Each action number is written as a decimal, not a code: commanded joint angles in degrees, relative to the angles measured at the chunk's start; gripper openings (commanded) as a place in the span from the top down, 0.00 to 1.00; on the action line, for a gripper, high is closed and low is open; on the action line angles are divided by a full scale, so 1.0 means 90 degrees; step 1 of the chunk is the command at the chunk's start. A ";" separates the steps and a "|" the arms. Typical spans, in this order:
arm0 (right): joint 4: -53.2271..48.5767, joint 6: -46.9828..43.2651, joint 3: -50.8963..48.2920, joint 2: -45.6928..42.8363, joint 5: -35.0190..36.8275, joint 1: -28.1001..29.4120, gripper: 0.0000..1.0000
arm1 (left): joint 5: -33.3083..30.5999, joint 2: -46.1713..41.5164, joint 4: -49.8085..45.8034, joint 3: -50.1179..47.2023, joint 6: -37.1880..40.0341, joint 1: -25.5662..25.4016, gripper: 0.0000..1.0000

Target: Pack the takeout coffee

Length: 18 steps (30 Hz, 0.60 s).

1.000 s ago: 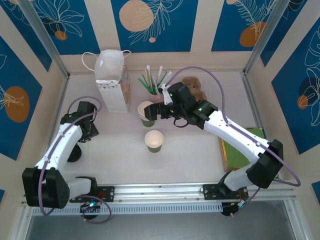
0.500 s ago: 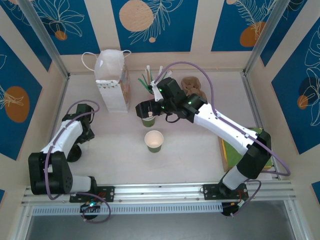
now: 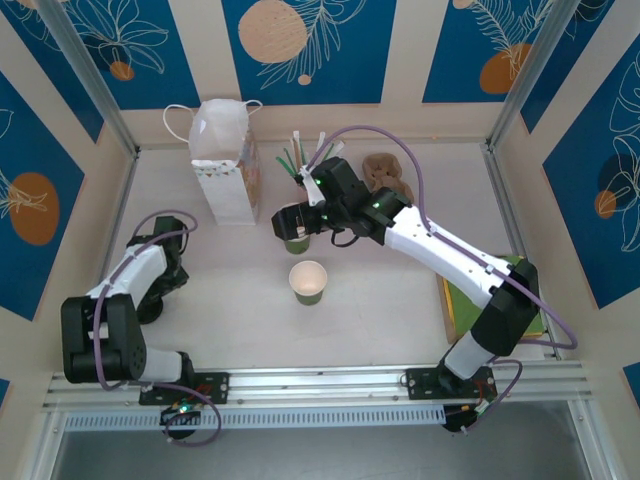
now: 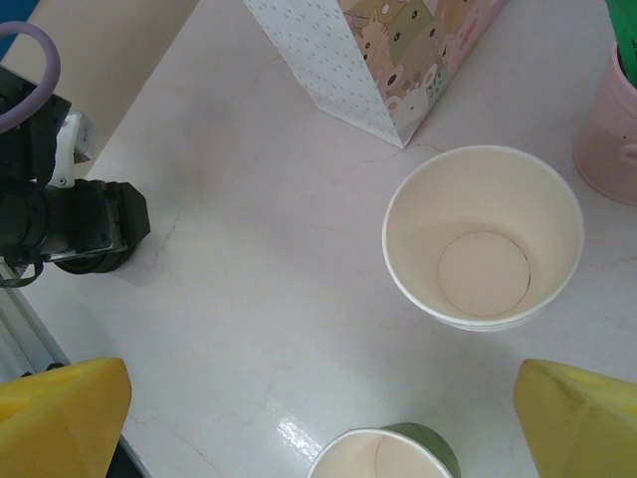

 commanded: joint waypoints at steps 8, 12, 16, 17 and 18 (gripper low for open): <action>-0.0151 -0.0072 0.0304 0.0099 -0.0095 0.0038 0.01 | 0.0004 0.0209 0.0233 -0.0131 -0.0090 0.0096 0.54; -0.0175 -0.0063 0.0290 0.0090 -0.0069 0.0038 0.01 | 0.0021 0.0180 0.0231 -0.0133 -0.0093 0.0099 0.66; -0.0161 -0.0061 0.0278 0.0079 -0.0061 0.0038 0.01 | 0.0062 0.0107 0.0140 -0.0087 -0.0119 0.0099 0.71; -0.0160 -0.0074 0.0278 0.0074 -0.0068 0.0038 0.01 | 0.0059 0.0082 0.0112 -0.0068 -0.0099 0.0097 0.74; -0.0160 -0.0075 0.0280 0.0078 -0.0068 0.0036 0.01 | 0.0064 0.0038 0.0060 -0.0051 -0.0112 0.0099 0.77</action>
